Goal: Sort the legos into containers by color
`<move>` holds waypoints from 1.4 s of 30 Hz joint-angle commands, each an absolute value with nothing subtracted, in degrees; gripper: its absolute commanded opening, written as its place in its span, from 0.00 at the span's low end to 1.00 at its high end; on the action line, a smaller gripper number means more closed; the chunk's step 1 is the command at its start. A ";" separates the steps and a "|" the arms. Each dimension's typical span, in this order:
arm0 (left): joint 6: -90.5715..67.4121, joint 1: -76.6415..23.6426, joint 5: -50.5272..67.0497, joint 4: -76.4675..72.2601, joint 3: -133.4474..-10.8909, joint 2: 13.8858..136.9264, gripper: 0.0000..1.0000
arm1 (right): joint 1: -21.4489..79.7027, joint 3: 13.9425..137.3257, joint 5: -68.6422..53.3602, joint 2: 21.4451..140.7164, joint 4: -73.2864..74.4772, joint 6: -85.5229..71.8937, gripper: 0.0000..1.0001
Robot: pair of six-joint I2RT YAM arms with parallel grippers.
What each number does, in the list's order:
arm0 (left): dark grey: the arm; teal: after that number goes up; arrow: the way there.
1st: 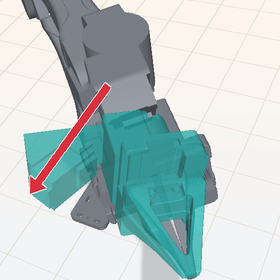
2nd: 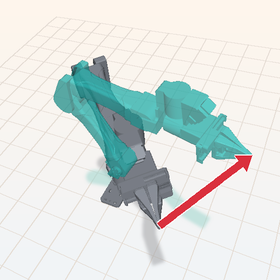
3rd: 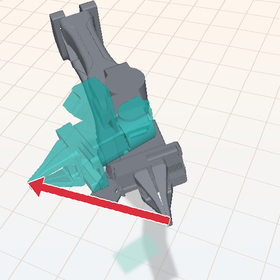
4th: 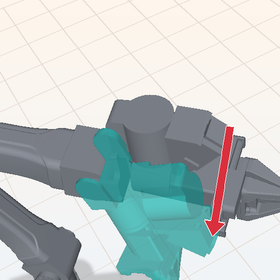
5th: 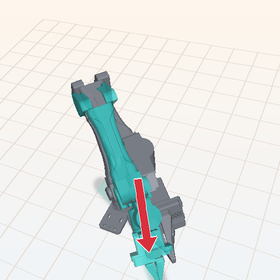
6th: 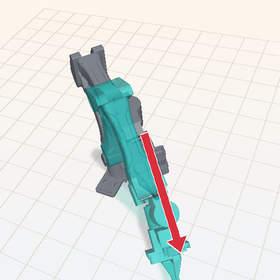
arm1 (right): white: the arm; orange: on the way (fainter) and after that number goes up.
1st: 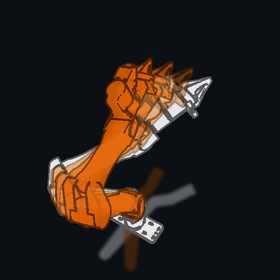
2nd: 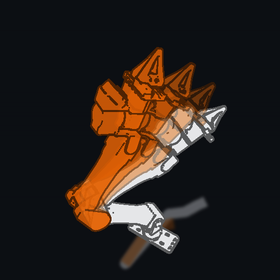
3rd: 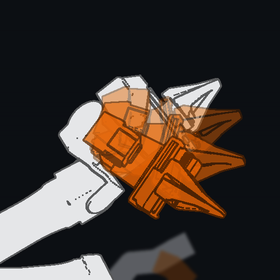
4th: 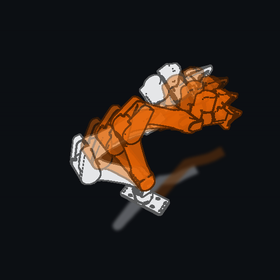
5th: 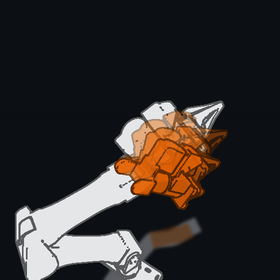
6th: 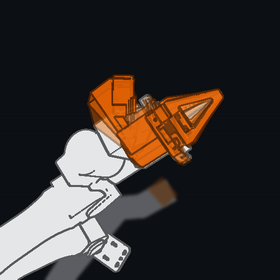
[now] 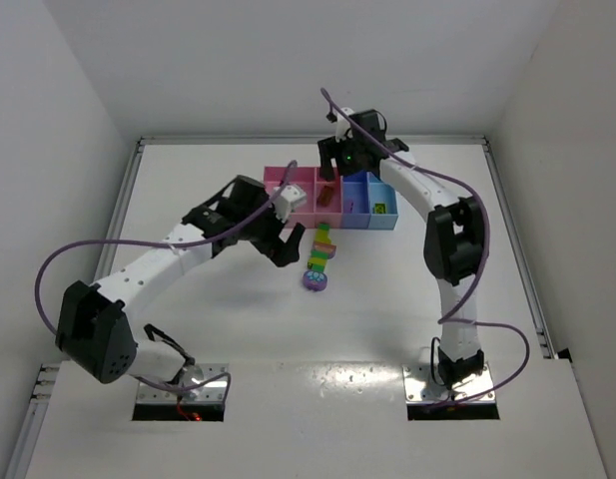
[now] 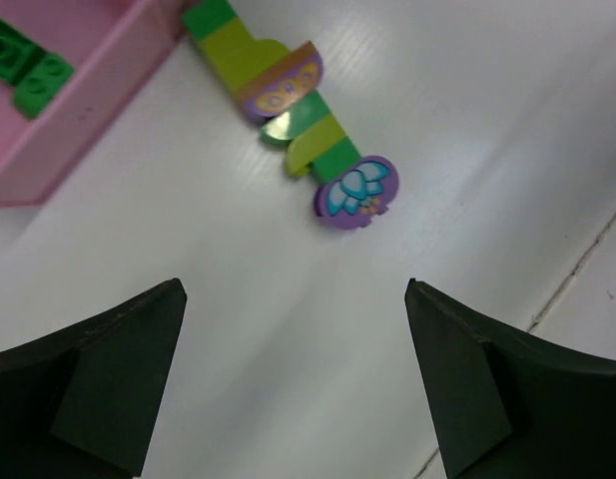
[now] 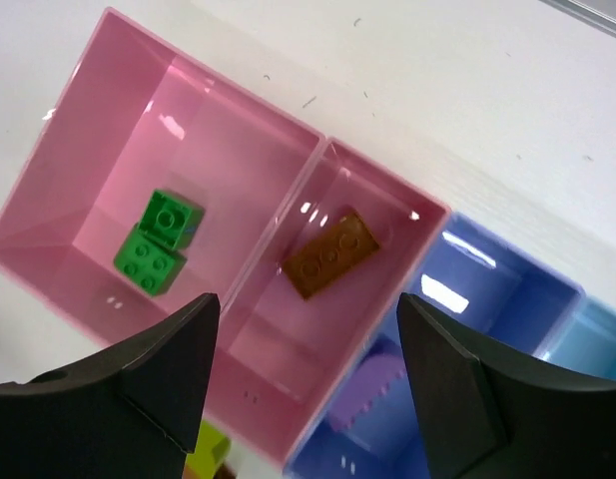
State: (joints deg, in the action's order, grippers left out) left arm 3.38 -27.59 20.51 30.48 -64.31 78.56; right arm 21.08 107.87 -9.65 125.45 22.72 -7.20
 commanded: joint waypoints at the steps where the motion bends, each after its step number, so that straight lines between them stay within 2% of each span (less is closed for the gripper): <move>1: -1.04 -33.99 10.31 27.43 -61.80 76.99 0.98 | 19.08 103.83 -6.87 114.01 20.92 -8.88 0.72; 5: -11.75 -40.94 -2.61 24.88 -61.87 80.93 0.96 | 16.36 95.47 -4.05 104.17 20.92 -8.36 0.72; 9: -19.67 -43.59 -9.40 24.87 -64.07 88.93 0.96 | 13.45 86.41 -2.03 93.37 21.53 -7.73 0.72; 13: -24.25 -44.12 -8.79 25.49 -67.06 95.88 0.96 | 10.20 78.07 -2.54 87.99 22.06 -7.73 0.72; 19: -26.10 -44.74 -8.79 24.88 -71.10 102.56 0.95 | 6.16 72.26 -4.13 81.48 22.59 -7.73 0.72; 25: -26.10 -44.21 -4.31 22.06 -72.95 104.94 0.93 | 3.35 69.70 -6.76 79.63 23.12 -8.26 0.72; 35: -29.27 -45.35 -3.86 20.66 -72.95 110.38 0.91 | 1.23 68.64 -8.53 78.57 23.12 -8.79 0.72; 40: -29.27 -45.35 -5.00 20.65 -73.56 112.41 0.82 | 0.09 68.12 -9.57 78.57 23.12 -8.79 0.72; 42: -27.44 -45.35 -5.01 20.65 -73.56 112.94 0.68 | 0.09 68.12 -9.58 78.57 23.12 -8.79 0.72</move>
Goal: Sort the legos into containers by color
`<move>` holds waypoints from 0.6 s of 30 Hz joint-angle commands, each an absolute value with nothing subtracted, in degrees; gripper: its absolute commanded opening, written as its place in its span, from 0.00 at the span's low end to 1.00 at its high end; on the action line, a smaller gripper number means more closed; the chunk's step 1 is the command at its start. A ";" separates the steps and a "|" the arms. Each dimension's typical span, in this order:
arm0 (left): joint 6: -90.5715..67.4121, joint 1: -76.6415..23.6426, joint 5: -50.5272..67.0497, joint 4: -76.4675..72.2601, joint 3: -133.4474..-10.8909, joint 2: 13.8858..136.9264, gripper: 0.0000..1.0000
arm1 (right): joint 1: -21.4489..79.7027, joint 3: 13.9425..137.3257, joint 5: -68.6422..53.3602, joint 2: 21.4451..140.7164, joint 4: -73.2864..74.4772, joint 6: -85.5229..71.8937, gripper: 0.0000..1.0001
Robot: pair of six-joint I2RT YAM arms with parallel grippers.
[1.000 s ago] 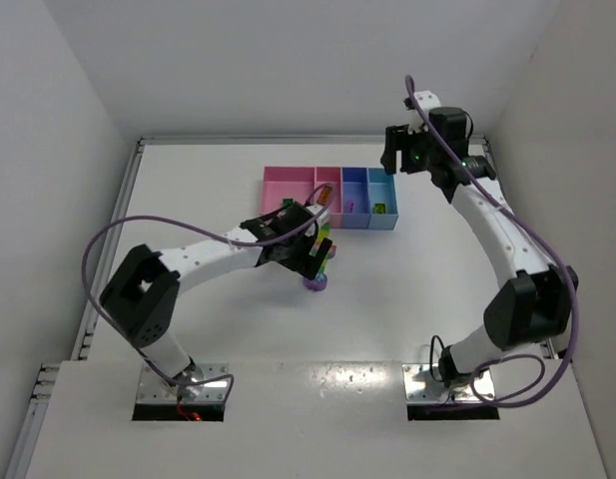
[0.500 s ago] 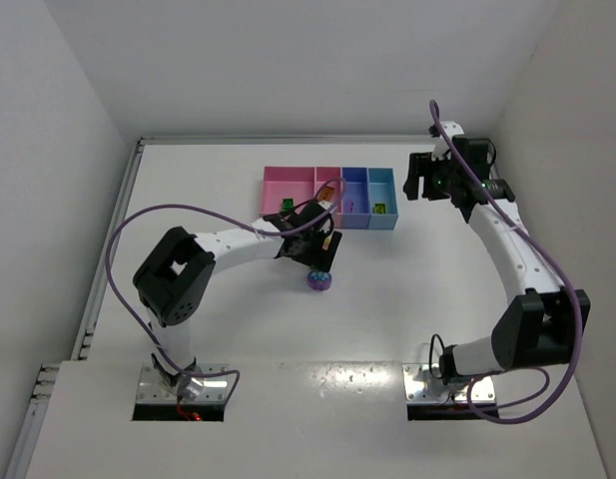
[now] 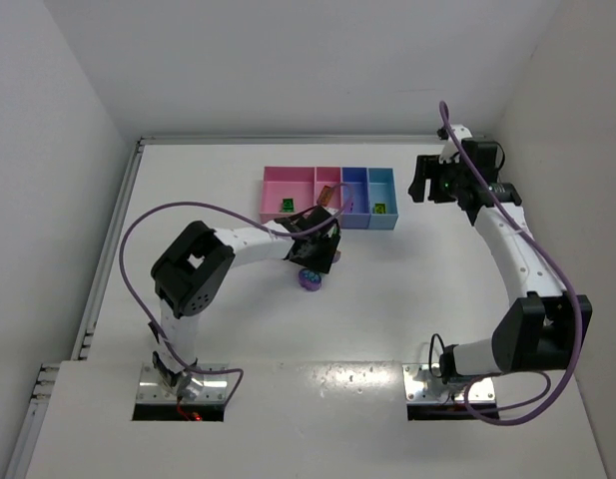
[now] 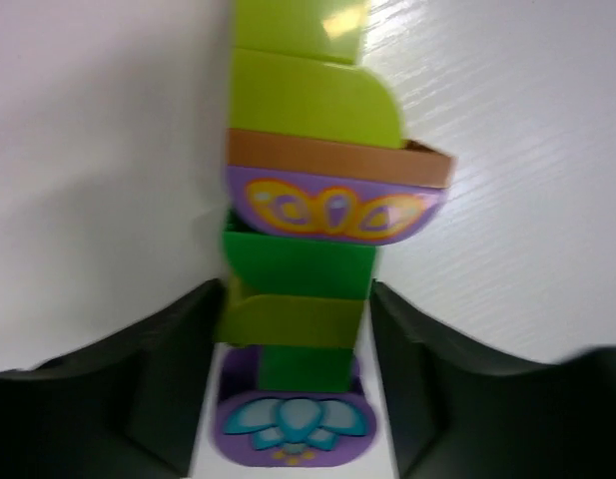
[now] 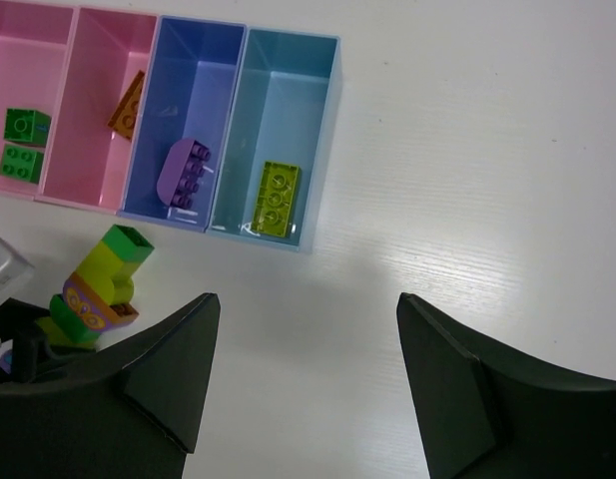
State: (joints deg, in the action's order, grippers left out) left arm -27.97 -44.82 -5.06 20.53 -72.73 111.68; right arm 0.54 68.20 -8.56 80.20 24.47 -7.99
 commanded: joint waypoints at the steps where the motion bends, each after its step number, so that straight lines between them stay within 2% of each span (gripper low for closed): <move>1: -26.46 -45.35 -5.01 20.65 -72.69 111.90 0.62 | 0.09 67.51 -9.58 78.05 23.12 -8.79 0.72; 2: -25.15 -45.35 -3.97 20.65 -72.16 111.19 0.53 | 0.09 67.50 -10.19 78.05 23.12 -8.79 0.71; 5: -17.16 -45.35 0.50 21.18 -69.00 106.99 0.40 | 0.09 66.28 -12.12 78.05 23.12 -8.79 0.70; 6: -14.88 -45.35 2.35 21.18 -67.78 105.57 0.32 | 0.09 65.75 -13.17 77.52 23.12 -9.31 0.70; 9: -7.58 -44.74 7.72 21.18 -61.54 99.26 0.20 | 0.09 64.42 -22.72 77.52 22.59 -9.93 0.69; 12: -1.42 -44.03 10.10 21.18 -55.74 93.97 0.14 | 0.61 61.88 -31.95 77.52 22.07 -11.94 0.69; 18: 4.74 -43.42 10.63 14.69 -47.56 80.08 0.14 | 0.62 54.33 -48.30 79.71 15.92 -23.61 0.69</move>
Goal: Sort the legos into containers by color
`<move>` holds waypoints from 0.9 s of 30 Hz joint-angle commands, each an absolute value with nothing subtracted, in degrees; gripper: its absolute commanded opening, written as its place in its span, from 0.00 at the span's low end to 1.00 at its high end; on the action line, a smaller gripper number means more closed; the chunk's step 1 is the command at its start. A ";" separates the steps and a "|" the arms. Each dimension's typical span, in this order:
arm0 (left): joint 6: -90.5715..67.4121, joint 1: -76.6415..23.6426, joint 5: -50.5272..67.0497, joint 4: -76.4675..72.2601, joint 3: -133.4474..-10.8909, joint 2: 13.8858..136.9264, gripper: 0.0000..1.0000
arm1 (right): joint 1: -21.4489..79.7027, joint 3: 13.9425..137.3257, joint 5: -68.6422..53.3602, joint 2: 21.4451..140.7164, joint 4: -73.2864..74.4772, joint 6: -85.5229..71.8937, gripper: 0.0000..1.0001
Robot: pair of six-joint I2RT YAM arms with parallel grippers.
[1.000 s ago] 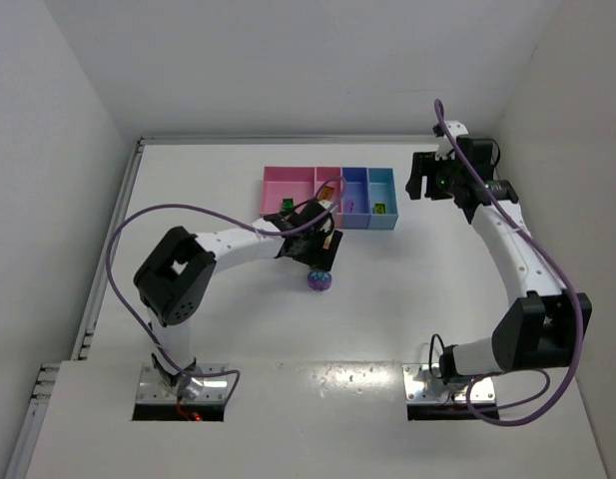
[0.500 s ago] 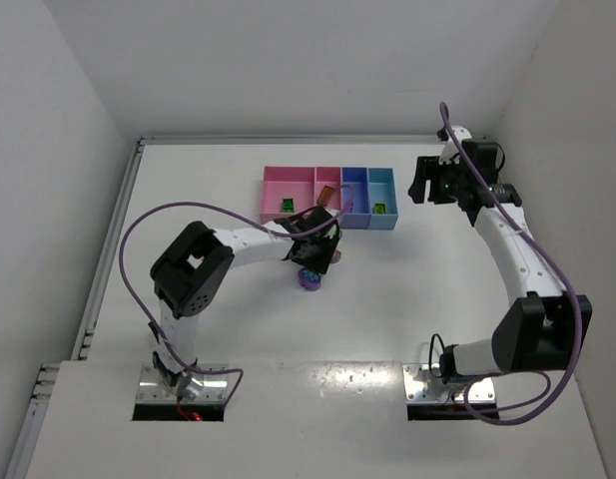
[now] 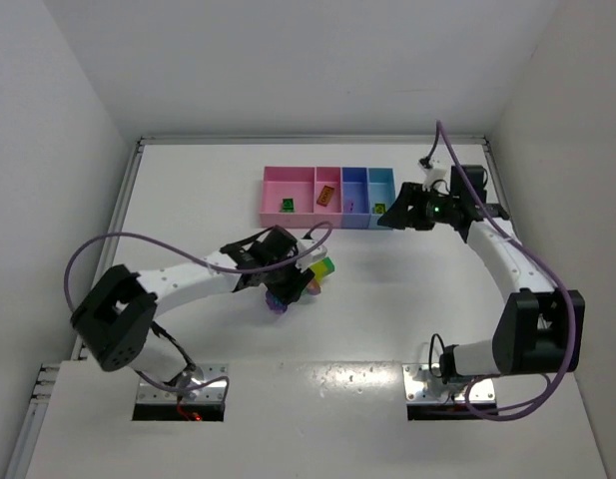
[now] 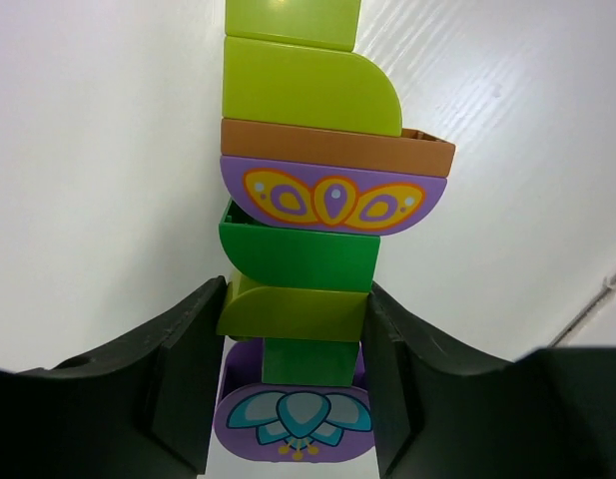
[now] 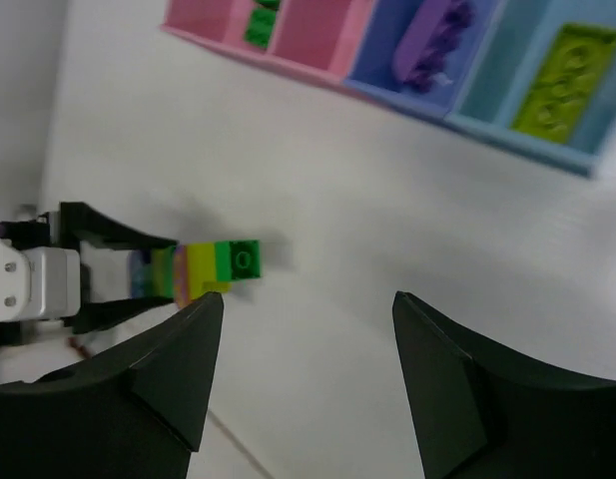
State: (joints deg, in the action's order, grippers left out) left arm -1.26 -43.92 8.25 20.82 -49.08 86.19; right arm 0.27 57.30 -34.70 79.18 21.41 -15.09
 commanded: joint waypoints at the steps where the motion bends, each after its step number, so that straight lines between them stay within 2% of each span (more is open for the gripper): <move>1: 4.75 -43.42 10.11 13.72 -47.03 79.02 0.14 | 1.14 53.62 -50.34 80.24 14.95 -25.03 0.69; 3: 5.27 -43.42 9.50 11.52 -46.50 77.61 0.14 | 1.75 52.48 -56.04 81.29 11.26 -28.02 0.72; 8: 5.27 -43.42 8.96 9.15 -47.89 77.61 0.11 | 4.92 51.76 -63.97 85.51 3.17 -36.12 0.72; 14: 3.70 -43.42 8.35 7.91 -50.44 78.13 0.11 | 8.34 53.61 -67.58 89.03 2.64 -36.12 0.72; 17: 3.08 -43.42 8.35 6.60 -50.98 78.13 0.11 | 8.35 53.61 -68.20 90.62 2.64 -34.81 0.75; 26: 0.79 -45.61 8.35 6.06 -53.34 77.08 0.11 | 8.96 57.04 -69.95 95.00 1.86 -33.74 0.75; 27: 0.27 -45.62 8.35 6.06 -53.35 77.08 0.11 | 9.49 57.65 -70.48 95.53 1.85 -33.75 0.69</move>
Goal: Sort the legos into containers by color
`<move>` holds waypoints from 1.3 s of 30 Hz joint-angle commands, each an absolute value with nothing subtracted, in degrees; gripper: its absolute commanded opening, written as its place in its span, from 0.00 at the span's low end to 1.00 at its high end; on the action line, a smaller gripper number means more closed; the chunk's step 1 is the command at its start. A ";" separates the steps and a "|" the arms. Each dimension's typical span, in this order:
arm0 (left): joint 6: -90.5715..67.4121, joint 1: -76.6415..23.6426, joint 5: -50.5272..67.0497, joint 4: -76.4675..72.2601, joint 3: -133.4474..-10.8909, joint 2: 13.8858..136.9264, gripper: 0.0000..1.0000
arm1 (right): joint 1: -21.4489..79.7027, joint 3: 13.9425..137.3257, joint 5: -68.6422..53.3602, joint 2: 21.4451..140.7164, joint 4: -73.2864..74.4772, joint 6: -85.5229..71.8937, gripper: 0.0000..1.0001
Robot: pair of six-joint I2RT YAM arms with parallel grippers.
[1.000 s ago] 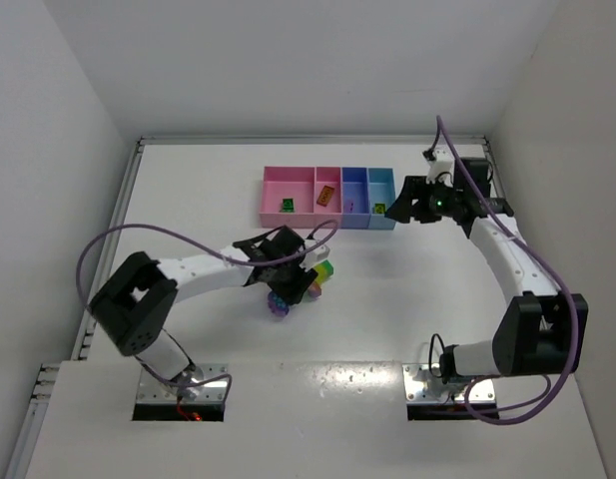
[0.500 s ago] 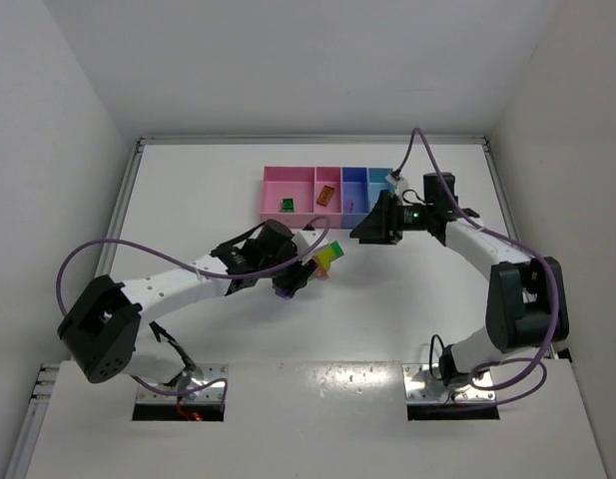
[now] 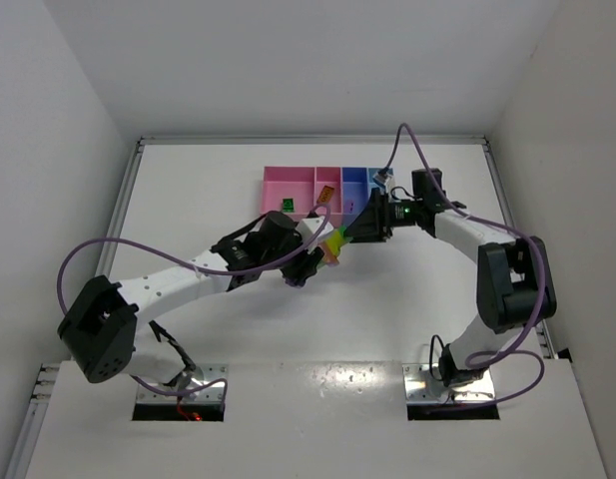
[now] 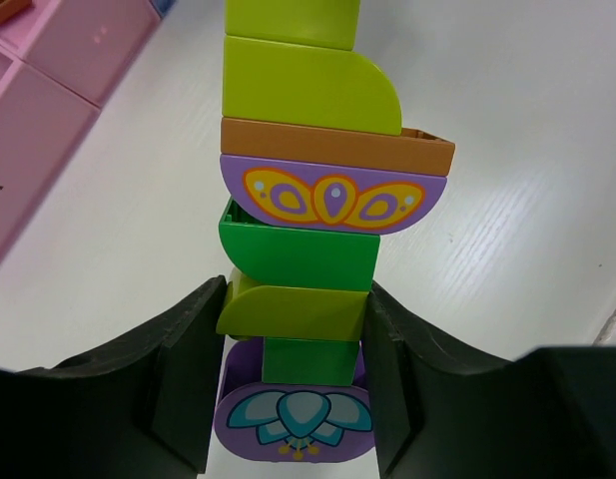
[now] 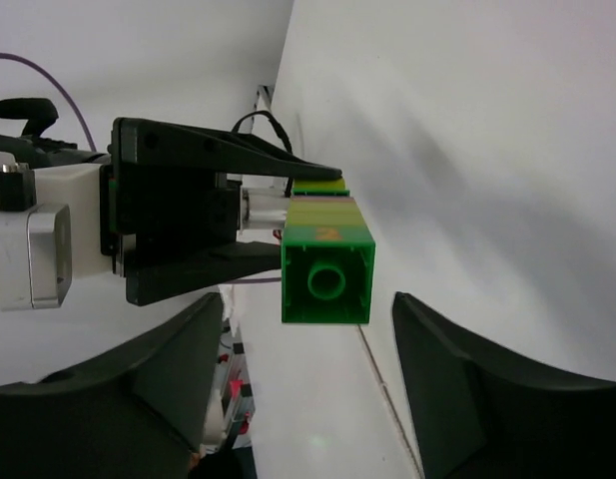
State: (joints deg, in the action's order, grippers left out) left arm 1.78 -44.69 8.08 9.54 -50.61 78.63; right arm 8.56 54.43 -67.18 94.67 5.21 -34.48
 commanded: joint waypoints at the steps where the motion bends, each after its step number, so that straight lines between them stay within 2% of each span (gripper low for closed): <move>1: 0.26 -45.62 8.35 6.06 -53.35 77.08 0.11 | 9.49 57.66 -70.49 95.54 1.85 -33.75 0.65; 7: 0.26 -46.14 8.35 6.06 -53.35 77.08 0.11 | 10.11 59.24 -72.24 96.77 -0.18 -34.89 0.31; 8: 0.26 -46.14 8.35 6.06 -53.35 77.08 0.11 | 10.11 59.24 -72.25 96.77 -0.18 -34.89 0.20; 11: -0.26 -46.14 7.21 6.06 -52.83 77.08 0.11 | 10.11 59.24 -72.77 96.77 -0.70 -34.89 0.03; 12: -0.26 -46.14 7.21 5.54 -52.82 77.08 0.10 | 9.50 58.72 -72.77 96.77 -0.70 -34.89 0.01; 21: -0.79 -46.14 5.98 5.54 -45.45 75.23 0.09 | 3.52 58.01 -72.77 93.70 -0.70 -34.37 0.00; 33: -2.02 -44.91 6.33 5.01 -44.30 76.80 0.08 | 0.79 60.64 -72.25 94.92 -0.70 -34.37 0.00; 34: -3.24 -44.91 5.46 5.01 -44.82 77.86 0.09 | 0.79 61.25 -72.25 94.92 -0.70 -34.37 0.00; 35: -3.86 -44.91 4.75 5.79 -45.35 79.09 0.17 | 1.31 61.26 -72.25 94.92 -0.70 -34.37 0.00; 37: -4.92 -42.99 5.62 7.29 -46.83 83.20 0.25 | 1.32 61.26 -72.25 94.92 -0.09 -34.37 0.00; 38: -5.97 -42.28 7.10 7.29 -46.85 84.36 0.35 | 1.32 61.26 -72.25 94.31 -0.09 -34.37 0.00; 39: -5.98 -41.58 8.16 7.82 -47.63 85.42 0.39 | 1.32 60.74 -72.25 94.31 -0.09 -33.84 0.00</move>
State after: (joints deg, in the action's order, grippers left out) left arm -3.40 -43.81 6.09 7.33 -45.17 82.37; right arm 0.95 58.85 -70.67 96.25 1.76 -34.94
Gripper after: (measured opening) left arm 0.562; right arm 0.341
